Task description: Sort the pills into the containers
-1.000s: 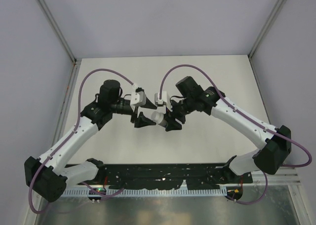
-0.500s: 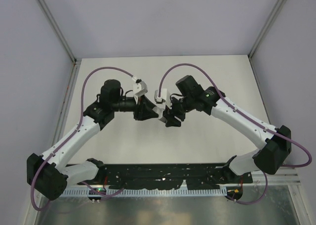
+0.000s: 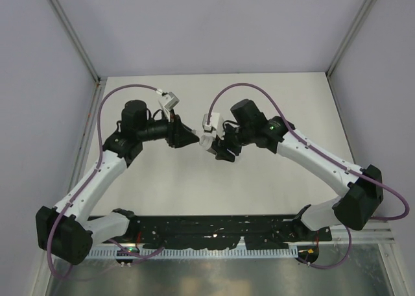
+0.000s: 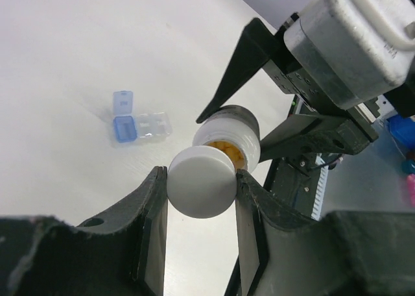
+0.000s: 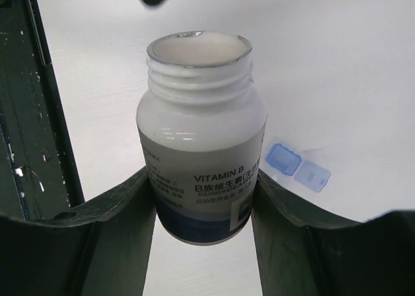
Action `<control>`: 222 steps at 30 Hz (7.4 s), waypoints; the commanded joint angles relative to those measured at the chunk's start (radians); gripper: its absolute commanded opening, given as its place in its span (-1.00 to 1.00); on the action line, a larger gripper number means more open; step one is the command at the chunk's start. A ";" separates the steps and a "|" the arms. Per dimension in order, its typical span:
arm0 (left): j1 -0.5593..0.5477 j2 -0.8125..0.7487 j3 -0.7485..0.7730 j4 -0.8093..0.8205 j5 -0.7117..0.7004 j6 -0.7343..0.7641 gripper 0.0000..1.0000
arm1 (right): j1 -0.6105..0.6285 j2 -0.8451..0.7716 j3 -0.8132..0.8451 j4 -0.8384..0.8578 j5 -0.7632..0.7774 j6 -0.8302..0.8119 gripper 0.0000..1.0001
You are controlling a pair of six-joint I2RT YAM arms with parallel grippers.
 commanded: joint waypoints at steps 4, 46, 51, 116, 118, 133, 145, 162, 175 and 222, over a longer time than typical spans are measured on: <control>0.038 -0.015 0.048 0.014 0.047 -0.044 -0.90 | -0.001 -0.031 0.005 -0.016 0.005 0.013 -0.88; 0.070 0.640 0.163 -0.270 -0.703 0.060 0.10 | -0.201 -0.153 -0.316 0.126 -0.056 -0.025 -0.88; 0.070 0.662 0.166 -0.279 -0.714 0.051 0.24 | -0.201 -0.147 -0.316 0.126 -0.063 -0.019 -0.88; -0.185 0.438 0.361 -0.046 0.010 -0.171 0.99 | -0.323 -0.307 -0.248 0.030 -0.168 0.004 -0.72; -0.202 0.452 0.364 -0.035 0.017 -0.197 0.99 | -0.320 -0.307 -0.242 0.031 -0.172 0.004 -0.72; -0.252 0.487 0.385 0.007 0.025 -0.303 0.99 | -0.268 -0.270 -0.215 0.048 -0.155 0.008 -0.73; -0.283 0.521 0.390 0.008 0.008 -0.329 0.48 | -0.247 -0.262 -0.198 0.053 -0.136 0.014 -0.73; -0.236 0.510 0.201 0.540 0.231 -0.610 -1.00 | -0.248 -0.331 -0.163 0.089 -0.133 0.060 0.18; -0.200 0.449 0.134 0.619 0.229 -0.632 -1.00 | -0.247 -0.336 -0.166 0.180 -0.187 0.125 0.40; -0.188 0.400 0.029 0.978 0.225 -0.866 -1.00 | -0.247 -0.387 -0.241 0.286 -0.211 0.123 0.12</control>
